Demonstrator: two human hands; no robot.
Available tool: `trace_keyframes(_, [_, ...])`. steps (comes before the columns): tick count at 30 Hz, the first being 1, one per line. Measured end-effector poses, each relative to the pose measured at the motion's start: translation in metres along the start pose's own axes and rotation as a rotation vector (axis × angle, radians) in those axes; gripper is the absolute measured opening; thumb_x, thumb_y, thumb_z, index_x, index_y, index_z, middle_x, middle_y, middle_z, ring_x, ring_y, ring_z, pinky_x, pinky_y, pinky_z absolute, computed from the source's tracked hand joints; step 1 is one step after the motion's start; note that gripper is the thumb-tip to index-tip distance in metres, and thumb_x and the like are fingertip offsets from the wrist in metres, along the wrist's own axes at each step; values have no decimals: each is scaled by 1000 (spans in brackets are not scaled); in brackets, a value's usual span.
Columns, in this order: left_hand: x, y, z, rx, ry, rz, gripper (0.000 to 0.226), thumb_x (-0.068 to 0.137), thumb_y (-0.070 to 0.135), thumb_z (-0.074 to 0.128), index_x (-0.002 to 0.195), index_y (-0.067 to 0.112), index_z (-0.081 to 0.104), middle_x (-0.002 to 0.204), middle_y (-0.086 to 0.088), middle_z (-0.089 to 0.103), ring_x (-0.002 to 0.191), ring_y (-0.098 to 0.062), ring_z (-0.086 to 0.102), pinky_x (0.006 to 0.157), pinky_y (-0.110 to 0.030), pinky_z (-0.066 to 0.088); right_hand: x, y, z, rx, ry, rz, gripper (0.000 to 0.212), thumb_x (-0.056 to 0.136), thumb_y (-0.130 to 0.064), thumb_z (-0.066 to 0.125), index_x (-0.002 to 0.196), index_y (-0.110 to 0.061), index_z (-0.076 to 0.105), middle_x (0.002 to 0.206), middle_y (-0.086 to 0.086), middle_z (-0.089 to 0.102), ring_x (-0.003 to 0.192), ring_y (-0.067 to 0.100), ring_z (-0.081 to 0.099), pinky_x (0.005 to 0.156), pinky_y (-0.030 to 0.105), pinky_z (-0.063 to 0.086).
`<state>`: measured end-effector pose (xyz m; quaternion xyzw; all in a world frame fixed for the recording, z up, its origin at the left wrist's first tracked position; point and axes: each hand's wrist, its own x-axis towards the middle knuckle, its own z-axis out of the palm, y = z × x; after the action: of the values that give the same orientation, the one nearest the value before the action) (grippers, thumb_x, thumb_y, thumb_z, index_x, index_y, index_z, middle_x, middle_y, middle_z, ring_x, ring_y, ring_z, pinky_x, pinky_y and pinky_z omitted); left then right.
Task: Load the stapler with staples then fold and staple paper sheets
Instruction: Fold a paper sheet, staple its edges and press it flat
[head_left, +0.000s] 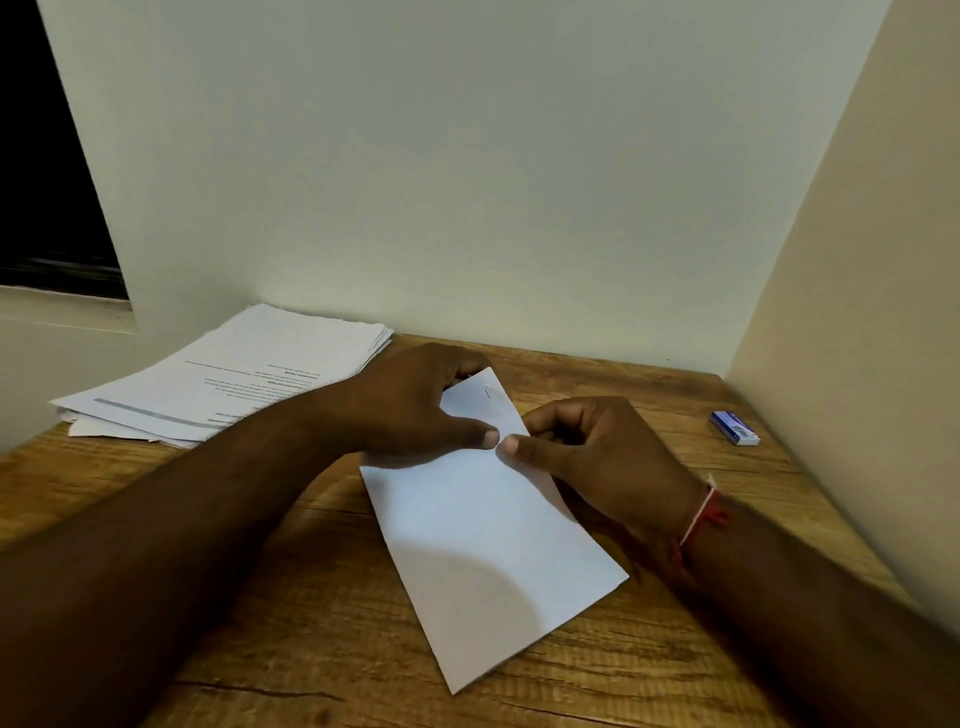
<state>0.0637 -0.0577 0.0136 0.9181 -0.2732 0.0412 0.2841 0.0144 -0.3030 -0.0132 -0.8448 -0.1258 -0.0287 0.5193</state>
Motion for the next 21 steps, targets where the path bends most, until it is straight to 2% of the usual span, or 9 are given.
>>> trace_keyframes(2, [1,0,2,26,13,24,45,85,65,85,121,42,71,115,21,77,108,-5,73,98,-45,63,-2,-2,1,5,-5,22,11,89,-33,90,91,-23,87,87,-3,84,78,16,81,67,28,61])
trace_keyframes(7, [1,1,6,52,66,55,57,82,74,79,130,47,64,126,24,72,118,-8,68,102,-43,59,-4,-6,1,60,57,22,13,91,-29,89,87,-18,85,84,3,83,72,18,77,64,29,57])
trace_keyframes(10, [1,3,6,55,78,43,51,86,70,83,126,47,62,119,25,71,110,-2,67,93,-36,58,-4,-6,0,91,82,45,16,95,-29,85,87,-16,83,86,5,84,79,29,80,70,38,60])
trace_keyframes(12, [1,5,6,38,84,27,52,88,64,87,129,46,61,114,27,69,105,6,66,86,-27,55,-3,-6,-1,84,111,47,21,97,-32,82,83,-16,81,85,4,83,75,26,78,68,36,59])
trace_keyframes(15, [0,6,4,-58,120,4,57,83,60,93,130,44,64,113,27,74,101,7,71,84,-21,58,-2,-7,-3,99,185,60,25,97,-36,82,84,-14,81,85,1,83,73,19,78,68,36,61])
trace_keyframes(18, [2,0,2,-156,221,-39,60,79,56,97,128,44,65,107,18,78,97,6,73,83,-21,57,1,-6,-7,109,254,66,25,96,-34,84,91,-10,82,87,0,84,83,26,81,78,43,66])
trace_keyframes(21, [5,-6,3,-295,397,-128,68,75,61,98,132,46,63,109,12,79,102,-4,75,87,-30,60,0,-7,-9,305,284,97,20,93,-21,86,96,-2,79,88,8,85,83,32,83,70,41,69])
